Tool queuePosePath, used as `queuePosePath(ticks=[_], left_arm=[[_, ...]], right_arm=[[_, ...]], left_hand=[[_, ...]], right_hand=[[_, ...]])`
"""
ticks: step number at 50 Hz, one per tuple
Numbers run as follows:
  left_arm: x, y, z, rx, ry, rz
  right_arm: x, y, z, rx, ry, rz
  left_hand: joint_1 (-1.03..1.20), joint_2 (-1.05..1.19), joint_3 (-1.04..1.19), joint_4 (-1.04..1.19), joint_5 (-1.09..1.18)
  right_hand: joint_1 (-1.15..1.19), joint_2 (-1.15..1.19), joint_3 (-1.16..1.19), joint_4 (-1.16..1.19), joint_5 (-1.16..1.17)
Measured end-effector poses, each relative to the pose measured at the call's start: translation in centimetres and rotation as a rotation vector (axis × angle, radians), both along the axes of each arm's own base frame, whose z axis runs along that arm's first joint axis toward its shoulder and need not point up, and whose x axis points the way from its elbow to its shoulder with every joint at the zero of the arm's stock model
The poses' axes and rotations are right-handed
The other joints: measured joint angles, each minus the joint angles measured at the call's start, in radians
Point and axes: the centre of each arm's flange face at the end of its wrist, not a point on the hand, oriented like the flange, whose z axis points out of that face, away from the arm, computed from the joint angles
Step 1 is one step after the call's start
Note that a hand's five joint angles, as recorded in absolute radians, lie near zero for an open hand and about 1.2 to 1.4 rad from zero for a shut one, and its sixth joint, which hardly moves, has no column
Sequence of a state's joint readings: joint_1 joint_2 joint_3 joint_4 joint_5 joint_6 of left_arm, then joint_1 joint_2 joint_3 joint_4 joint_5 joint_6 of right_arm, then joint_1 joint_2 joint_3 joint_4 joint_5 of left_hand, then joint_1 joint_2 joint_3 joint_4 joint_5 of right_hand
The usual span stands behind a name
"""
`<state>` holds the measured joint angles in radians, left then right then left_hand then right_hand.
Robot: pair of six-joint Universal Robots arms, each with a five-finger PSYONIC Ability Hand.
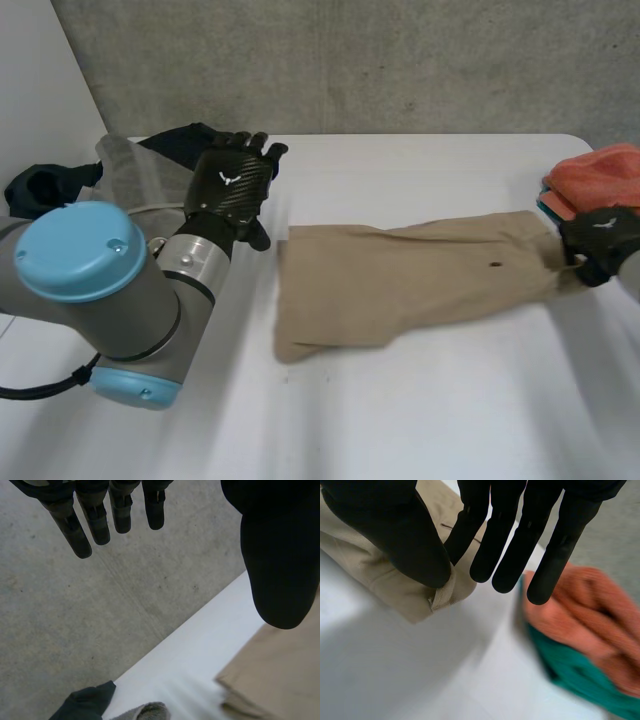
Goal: Fold the laundry.
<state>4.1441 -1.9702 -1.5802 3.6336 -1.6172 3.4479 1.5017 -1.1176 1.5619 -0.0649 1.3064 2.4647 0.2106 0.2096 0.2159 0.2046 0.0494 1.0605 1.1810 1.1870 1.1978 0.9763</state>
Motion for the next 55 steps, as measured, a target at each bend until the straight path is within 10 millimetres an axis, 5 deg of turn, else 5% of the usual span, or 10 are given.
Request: queuePosePath(ticks=[5,9,14,19,24,29,35,41,47,55], left_arm=[[0.5,0.7,0.9,-0.010,0.014,0.000],[0.7,1.1,1.5,-0.007,0.043,-0.002],[1.1,1.4,2.3,-0.002,0.092,-0.002],[1.8,1.5,3.1,0.000,0.132,0.012],[2.6,1.5,3.3,0.004,0.141,0.034],[2.8,1.4,3.0,0.010,0.136,0.041],[2.7,1.1,3.3,-0.001,0.141,0.039],[1.6,0.4,4.3,-0.033,0.160,0.021],[-1.4,0.3,4.6,0.000,0.148,-0.038],[-5.5,1.0,1.5,0.189,0.054,-0.090]], right_arm=[[-1.4,0.0,1.4,-0.052,0.092,-0.006],[0.5,0.6,2.7,-0.116,0.115,0.067],[7.2,2.9,4.3,-0.252,0.082,0.296],[15.6,8.0,4.9,-0.395,0.008,0.635],[21.5,13.6,1.5,-0.372,-0.045,0.913],[24.0,16.7,-1.8,-0.302,-0.051,1.028],[24.0,16.7,-1.2,-0.276,-0.087,0.982],[21.7,14.6,3.8,-0.235,-0.304,0.806],[17.2,11.4,8.6,-0.118,-0.629,0.580],[13.2,6.3,8.6,0.047,-0.690,0.353]], left_hand=[[0.000,0.000,0.000,0.000,0.000],[0.000,0.000,0.000,0.000,0.000],[0.000,0.000,0.000,0.000,0.000],[0.000,0.000,0.000,0.000,0.000],[0.000,0.000,0.000,0.000,0.000],[0.000,0.000,0.000,0.000,0.000],[0.000,0.000,0.000,0.000,0.000],[0.000,0.000,0.000,0.000,0.000],[0.000,0.000,0.000,0.000,0.000],[0.000,0.000,0.000,0.000,0.000]], right_hand=[[0.011,0.000,0.002,0.000,0.012],[0.011,0.000,0.004,0.000,0.012],[0.016,0.001,0.005,0.001,0.012],[0.064,0.001,0.005,0.001,0.012],[0.074,0.001,0.005,0.001,0.012],[-0.029,-0.129,-0.138,-0.147,-0.092],[-0.816,-0.935,-0.928,-0.936,-0.902],[-0.831,-0.961,-0.971,-0.982,-0.928],[-0.831,-0.961,-0.972,-0.982,-0.928],[-0.831,-0.961,-0.971,-0.982,-0.928]])
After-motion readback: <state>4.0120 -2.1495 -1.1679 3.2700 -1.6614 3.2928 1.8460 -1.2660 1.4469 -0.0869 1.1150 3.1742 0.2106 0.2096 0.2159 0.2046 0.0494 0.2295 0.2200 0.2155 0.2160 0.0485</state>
